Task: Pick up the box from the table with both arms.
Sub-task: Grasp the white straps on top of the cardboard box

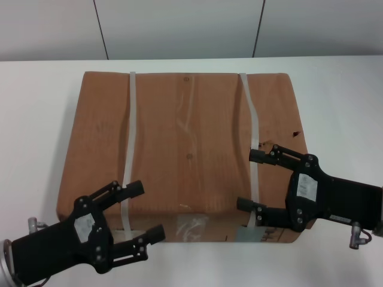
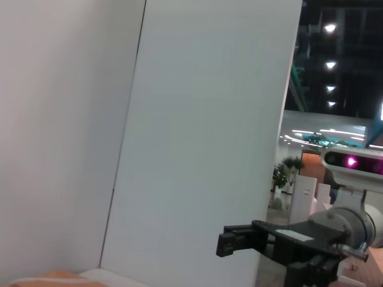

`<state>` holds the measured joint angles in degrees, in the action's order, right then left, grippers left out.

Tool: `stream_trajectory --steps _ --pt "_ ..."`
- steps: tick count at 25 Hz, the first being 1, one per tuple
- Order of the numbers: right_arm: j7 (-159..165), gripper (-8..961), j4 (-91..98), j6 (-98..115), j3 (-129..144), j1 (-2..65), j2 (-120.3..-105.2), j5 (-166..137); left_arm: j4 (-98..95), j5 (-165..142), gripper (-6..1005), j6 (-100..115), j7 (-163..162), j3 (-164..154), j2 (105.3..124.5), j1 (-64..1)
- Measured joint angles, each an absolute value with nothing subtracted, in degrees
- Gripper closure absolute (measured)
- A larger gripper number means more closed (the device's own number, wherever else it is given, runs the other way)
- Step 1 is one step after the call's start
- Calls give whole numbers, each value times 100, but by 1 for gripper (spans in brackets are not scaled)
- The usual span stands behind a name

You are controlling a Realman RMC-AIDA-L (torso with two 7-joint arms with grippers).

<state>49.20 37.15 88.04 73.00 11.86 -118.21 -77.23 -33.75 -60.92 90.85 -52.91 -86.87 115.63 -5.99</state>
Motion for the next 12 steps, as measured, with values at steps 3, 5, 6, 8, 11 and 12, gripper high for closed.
stream_trajectory --steps 3,5,6,8,11,12 --pt "4900 114 3681 8709 7167 1180 -11825 -7634 -3360 -6098 132 9078 -5459 -8529 11599 -603" --pt "4968 117 3564 8470 6865 1160 -11855 -7382 -3338 -6099 135 9017 -5755 -8309 11639 -616" --pt "5056 118 3428 8340 6712 1150 -11870 -7151 -3323 -6089 137 8972 -5904 -8220 11656 -627" --pt "5297 121 2930 8168 6559 1185 -11884 -6477 -3276 -6017 140 8840 -6201 -8098 11693 -671" --pt "5625 126 2075 8094 6520 1381 -11869 -5520 -3204 -5933 145 8692 -6621 -8053 11713 -759" --pt "5783 127 1899 8079 6519 1426 -11866 -5341 -3164 -5907 146 8658 -6787 -8055 11713 -806"
